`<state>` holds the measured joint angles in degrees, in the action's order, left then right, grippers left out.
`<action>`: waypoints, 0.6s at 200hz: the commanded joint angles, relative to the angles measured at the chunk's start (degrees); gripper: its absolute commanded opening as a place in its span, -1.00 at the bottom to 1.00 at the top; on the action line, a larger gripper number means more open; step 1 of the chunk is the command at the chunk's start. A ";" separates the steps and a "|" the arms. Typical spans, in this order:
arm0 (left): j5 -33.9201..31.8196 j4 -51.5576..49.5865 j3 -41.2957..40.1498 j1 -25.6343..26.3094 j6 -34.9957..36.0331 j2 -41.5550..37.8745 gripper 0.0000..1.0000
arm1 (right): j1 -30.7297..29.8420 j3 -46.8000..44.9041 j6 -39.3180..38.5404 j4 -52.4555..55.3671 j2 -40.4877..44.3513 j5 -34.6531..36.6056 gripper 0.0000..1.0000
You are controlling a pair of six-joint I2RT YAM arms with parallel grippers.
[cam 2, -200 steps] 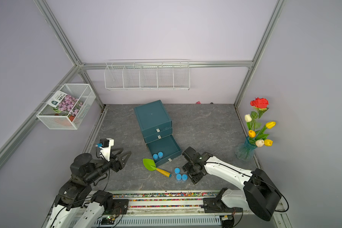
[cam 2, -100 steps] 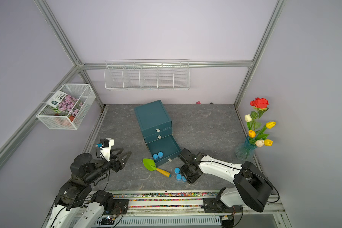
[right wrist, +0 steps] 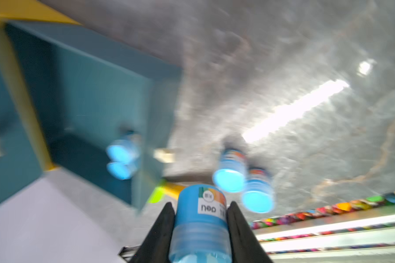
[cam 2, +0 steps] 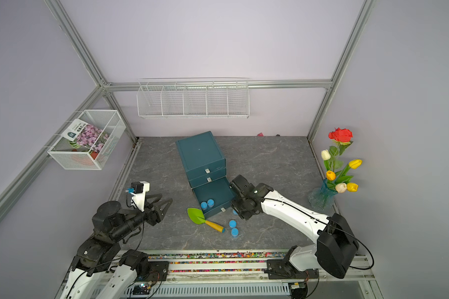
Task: Put the paint cans in the drawer according to color
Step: Pick up the paint can at the center of the board, then place the paint can in the drawer.
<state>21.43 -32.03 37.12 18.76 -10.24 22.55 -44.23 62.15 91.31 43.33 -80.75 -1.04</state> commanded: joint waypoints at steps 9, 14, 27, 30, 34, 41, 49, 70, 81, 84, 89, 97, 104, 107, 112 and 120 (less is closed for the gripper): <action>0.10 -0.05 -0.12 0.12 0.04 0.00 0.29 | 1.09 7.17 -4.05 -0.65 -7.98 2.85 -0.81; 0.10 -0.05 -0.12 0.05 0.02 -0.07 0.29 | 1.24 8.57 -4.09 -1.02 -9.47 2.65 -0.81; -0.01 -0.05 -0.12 0.08 0.02 -0.13 0.28 | 1.24 11.84 -3.94 -2.12 -13.37 2.58 -0.83; -0.07 -0.03 -0.12 0.11 0.04 -0.14 0.28 | 1.20 12.59 -3.94 -2.19 -14.22 2.66 -0.83; -0.15 -0.05 -0.12 0.10 0.13 -0.13 0.29 | 1.24 13.52 -3.80 -2.26 -15.22 2.71 -0.84; -0.16 -0.05 -0.12 0.09 0.01 -0.22 0.28 | 1.23 14.85 -3.40 -2.75 -17.10 2.71 -0.85; -0.13 -0.05 -0.12 0.12 -0.03 -0.22 0.28 | 1.25 16.01 -2.71 -3.21 -18.83 2.79 -0.85; -0.16 -0.05 -0.12 0.13 0.02 -0.31 0.28 | 1.18 17.53 -0.25 -5.41 -22.77 1.28 -0.89; -0.19 -0.03 -0.12 0.07 0.04 -0.36 0.28 | 0.84 18.03 0.89 -6.19 -24.34 0.87 -0.89; -0.25 -0.05 -0.12 0.05 0.04 -0.32 0.28 | 0.75 18.14 1.12 -6.11 -24.68 0.86 -0.89; -0.25 -0.05 -0.12 0.12 0.04 -0.31 0.28 | 0.53 18.42 1.51 -6.21 -25.29 0.86 -0.88; -0.40 -0.05 -0.12 0.09 0.03 -0.31 0.28 | 0.11 18.78 1.90 -6.37 -26.14 0.86 -0.88; -0.39 -0.02 -0.12 0.05 0.04 -0.33 0.29 | -0.18 19.04 2.44 -6.43 -26.82 0.71 -0.88; -0.42 0.00 -0.12 0.08 0.04 -0.31 0.28 | -0.35 18.97 2.67 -6.65 -27.05 0.62 -0.88; -0.38 0.04 -0.12 0.07 0.09 -0.32 0.28 | -0.54 18.96 3.05 -7.05 -27.50 0.45 -0.88; -0.39 0.04 -0.12 0.10 0.07 -0.34 0.28 | -0.92 19.10 3.54 -7.27 -28.20 0.13 -0.89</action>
<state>21.23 -32.03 37.12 18.76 -10.24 22.55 -43.83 79.85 92.18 37.19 -107.28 -0.23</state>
